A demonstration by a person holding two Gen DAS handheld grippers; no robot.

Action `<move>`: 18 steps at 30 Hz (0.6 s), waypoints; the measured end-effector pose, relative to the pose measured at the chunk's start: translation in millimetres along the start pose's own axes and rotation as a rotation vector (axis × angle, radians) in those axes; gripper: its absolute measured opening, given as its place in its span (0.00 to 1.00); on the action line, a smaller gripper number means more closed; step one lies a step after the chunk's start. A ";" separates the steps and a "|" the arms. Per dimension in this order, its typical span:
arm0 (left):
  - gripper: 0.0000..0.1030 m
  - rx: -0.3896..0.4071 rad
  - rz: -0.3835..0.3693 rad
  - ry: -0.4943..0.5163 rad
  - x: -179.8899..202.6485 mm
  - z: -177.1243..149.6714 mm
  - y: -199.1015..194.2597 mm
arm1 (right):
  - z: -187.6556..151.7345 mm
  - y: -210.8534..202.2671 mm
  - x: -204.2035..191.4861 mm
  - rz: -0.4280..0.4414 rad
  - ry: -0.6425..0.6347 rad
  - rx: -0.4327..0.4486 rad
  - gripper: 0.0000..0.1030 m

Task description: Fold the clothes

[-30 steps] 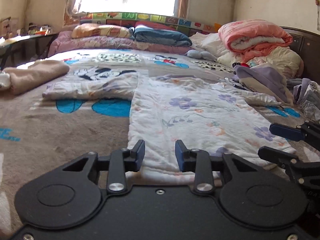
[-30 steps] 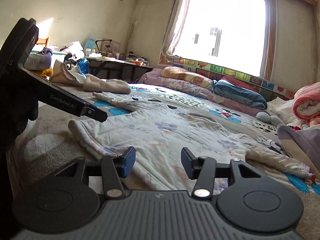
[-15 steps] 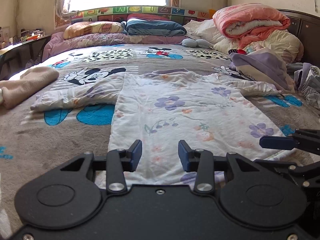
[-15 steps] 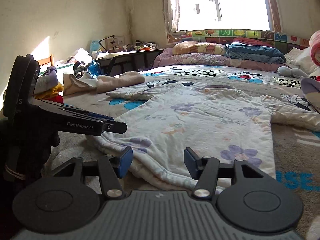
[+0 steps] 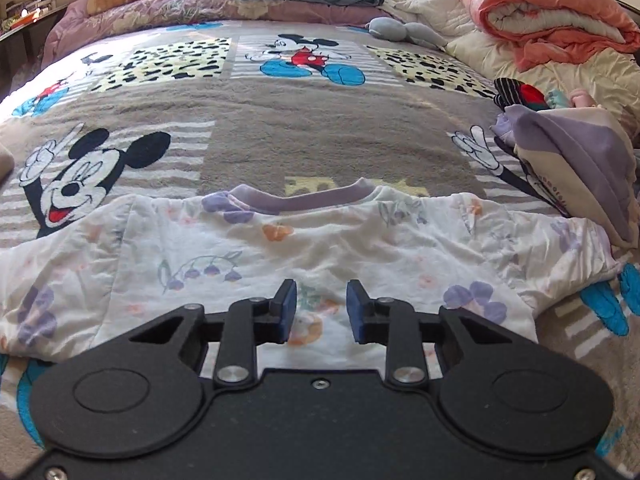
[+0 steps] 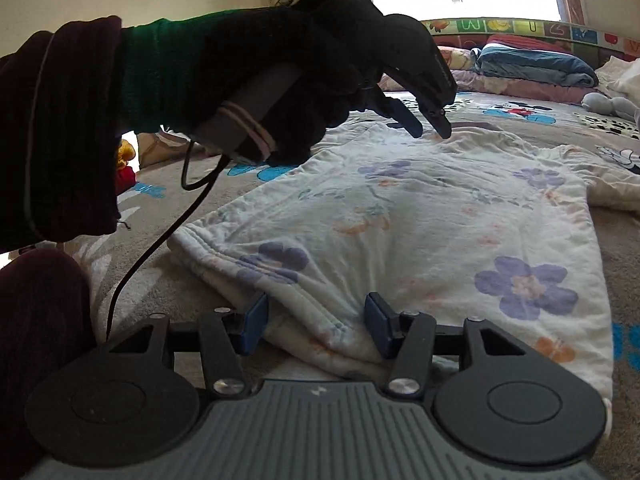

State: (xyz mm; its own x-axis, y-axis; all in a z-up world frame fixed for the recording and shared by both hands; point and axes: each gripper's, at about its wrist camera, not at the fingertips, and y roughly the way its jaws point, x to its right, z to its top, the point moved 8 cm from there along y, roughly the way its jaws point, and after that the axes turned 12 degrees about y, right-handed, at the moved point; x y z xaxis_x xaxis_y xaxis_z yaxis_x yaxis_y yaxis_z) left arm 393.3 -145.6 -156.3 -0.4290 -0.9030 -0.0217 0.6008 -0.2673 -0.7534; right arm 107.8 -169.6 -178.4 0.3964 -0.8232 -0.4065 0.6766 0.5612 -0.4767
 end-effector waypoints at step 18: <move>0.25 0.008 -0.067 0.017 28.9 53.0 34.3 | 0.5 4.7 4.1 0.037 0.050 -0.016 0.55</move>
State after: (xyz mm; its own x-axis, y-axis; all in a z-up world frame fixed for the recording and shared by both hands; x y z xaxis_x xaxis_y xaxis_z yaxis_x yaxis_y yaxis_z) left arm 437.3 -198.7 -147.9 -0.4802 -0.8770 0.0174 0.5755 -0.3300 -0.7483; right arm 112.9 -170.4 -181.9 0.3892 -0.7965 -0.4627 0.6520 0.5931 -0.4725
